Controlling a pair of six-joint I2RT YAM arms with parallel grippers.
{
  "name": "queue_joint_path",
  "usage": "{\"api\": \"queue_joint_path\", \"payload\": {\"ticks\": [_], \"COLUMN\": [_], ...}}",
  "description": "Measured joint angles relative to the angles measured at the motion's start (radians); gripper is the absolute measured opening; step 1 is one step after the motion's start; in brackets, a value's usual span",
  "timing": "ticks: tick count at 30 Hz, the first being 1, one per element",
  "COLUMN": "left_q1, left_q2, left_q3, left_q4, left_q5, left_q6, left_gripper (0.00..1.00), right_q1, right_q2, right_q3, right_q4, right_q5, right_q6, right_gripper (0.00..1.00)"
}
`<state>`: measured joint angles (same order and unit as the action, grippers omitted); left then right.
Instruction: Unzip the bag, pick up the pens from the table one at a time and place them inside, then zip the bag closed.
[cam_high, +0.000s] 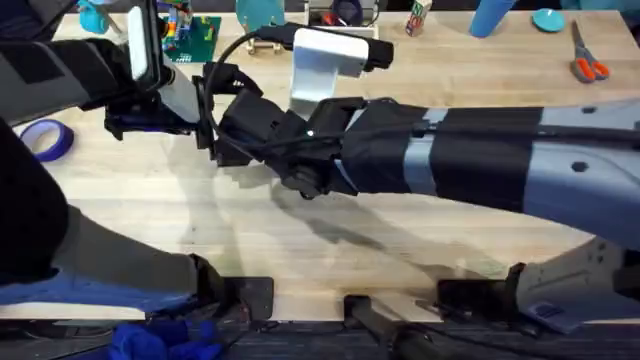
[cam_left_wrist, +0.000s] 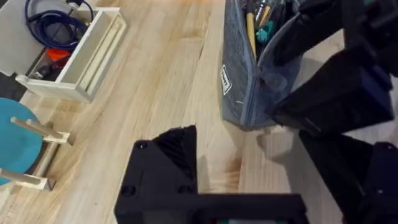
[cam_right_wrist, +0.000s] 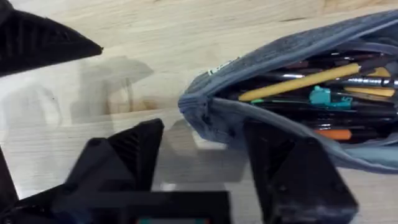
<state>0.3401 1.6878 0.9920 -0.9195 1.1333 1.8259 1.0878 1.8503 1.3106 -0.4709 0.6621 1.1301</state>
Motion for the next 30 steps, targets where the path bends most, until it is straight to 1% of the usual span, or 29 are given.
{"api": "queue_joint_path", "payload": {"ticks": [4, 7, 11, 13, 17, 21, 23, 25, 30], "left_q1": [0.0, 0.0, 0.0, 0.0, 0.0, 0.0, 0.0, 0.0, 0.0], "left_q2": [0.0, 0.0, 0.0, 0.0, 0.0, 0.0, 0.0, 0.0, 0.0], "left_q3": [0.0, 0.0, 0.0, 0.0, 0.0, 0.0, 0.0, 0.0, 0.0], "left_q4": [0.0, 0.0, 0.001, 0.001, 0.001, 0.001, 0.001, 0.001, 0.001], "left_q5": [0.0, 0.0, 0.0, 0.0, 0.0, 0.0, 0.0, 0.0, 0.0], "left_q6": [0.0, 0.0, 0.0, 0.0, 0.0, 0.0, 0.0, 0.0, 0.0], "left_gripper": [0.993, 0.993, 0.993, 0.993, 0.993, 0.993, 0.993, 0.993, 0.993], "right_q1": [0.0, 0.0, 0.0, 0.0, 0.0, -0.009, -0.017, -0.022, -0.025], "right_q2": [0.0, 0.002, 0.011, 0.017, 0.017, 0.017, 0.017, 0.017, 0.017], "right_q3": [0.0, 0.0, 0.0, 0.0, -0.001, -0.001, -0.001, -0.001, -0.001], "right_q4": [0.0, 0.001, 0.002, 0.002, 0.002, 0.003, 0.003, 0.003, 0.005], "right_q5": [0.0, 0.0, 0.0, 0.0, 0.0, 0.0, 0.0, 0.0, 0.0], "right_q6": [0.0, 0.0, 0.0, 0.0, 0.0, 0.0, 0.0, 0.0, 0.001], "right_gripper": [0.587, 0.538, 0.425, 0.389, 0.372, 0.314, 0.254, 0.173, 0.073]}}
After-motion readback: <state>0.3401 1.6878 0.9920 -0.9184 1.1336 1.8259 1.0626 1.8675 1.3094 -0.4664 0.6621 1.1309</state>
